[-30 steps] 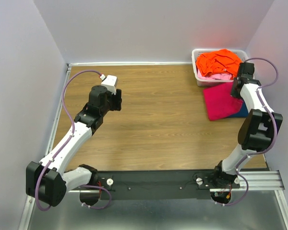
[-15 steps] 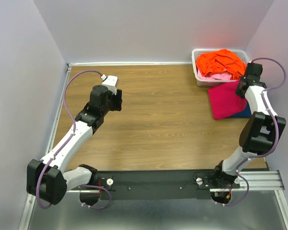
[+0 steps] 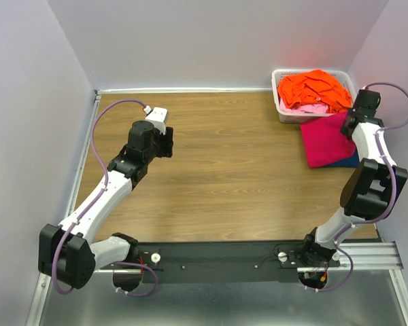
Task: Fold and stack the t-shirts
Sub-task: Neatly place the folded tshirt to the corner
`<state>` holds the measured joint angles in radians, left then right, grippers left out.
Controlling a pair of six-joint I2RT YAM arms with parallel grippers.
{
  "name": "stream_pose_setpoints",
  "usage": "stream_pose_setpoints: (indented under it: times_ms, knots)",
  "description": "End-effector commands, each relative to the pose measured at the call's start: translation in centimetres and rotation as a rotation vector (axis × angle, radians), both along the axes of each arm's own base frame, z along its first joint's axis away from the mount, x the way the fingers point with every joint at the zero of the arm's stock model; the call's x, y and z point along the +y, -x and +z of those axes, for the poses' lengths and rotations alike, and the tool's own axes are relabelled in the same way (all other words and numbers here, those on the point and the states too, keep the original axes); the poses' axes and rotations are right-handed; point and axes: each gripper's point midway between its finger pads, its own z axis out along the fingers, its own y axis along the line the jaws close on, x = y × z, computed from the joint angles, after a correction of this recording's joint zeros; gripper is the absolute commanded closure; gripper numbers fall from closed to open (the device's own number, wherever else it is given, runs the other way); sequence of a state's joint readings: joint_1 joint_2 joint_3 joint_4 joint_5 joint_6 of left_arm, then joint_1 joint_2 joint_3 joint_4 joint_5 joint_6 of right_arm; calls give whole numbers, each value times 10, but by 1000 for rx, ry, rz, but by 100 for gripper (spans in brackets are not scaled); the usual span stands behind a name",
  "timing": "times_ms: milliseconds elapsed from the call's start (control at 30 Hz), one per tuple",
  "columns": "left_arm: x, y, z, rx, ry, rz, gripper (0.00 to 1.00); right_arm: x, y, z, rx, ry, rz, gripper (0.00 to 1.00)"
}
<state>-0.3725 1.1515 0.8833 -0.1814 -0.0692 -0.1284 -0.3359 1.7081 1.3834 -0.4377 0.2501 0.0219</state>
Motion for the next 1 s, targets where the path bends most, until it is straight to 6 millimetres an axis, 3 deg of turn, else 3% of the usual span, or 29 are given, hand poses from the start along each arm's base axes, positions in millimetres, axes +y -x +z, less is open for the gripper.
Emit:
stream_pose_setpoints:
  times_ms: [0,667,800,833,900,967]
  knots:
    - [1,-4,3,-8,-4,3,36,-22,-1,20,-79,63,-69,99]
    - [2,-6,-12,36,-31,14,36,-59,17,-52,95,128,-214,89]
    - [1,-7,-16,47,-33,10,37,-71,24,-49,114,181,-274,69]
    - [1,-6,-17,50,-34,10,37,-72,24,-42,100,193,-290,59]
    - [1,-7,-17,51,-34,10,37,-78,26,-28,69,223,-341,54]
    - [1,-7,-16,48,-34,11,37,-84,28,-6,24,253,-386,41]
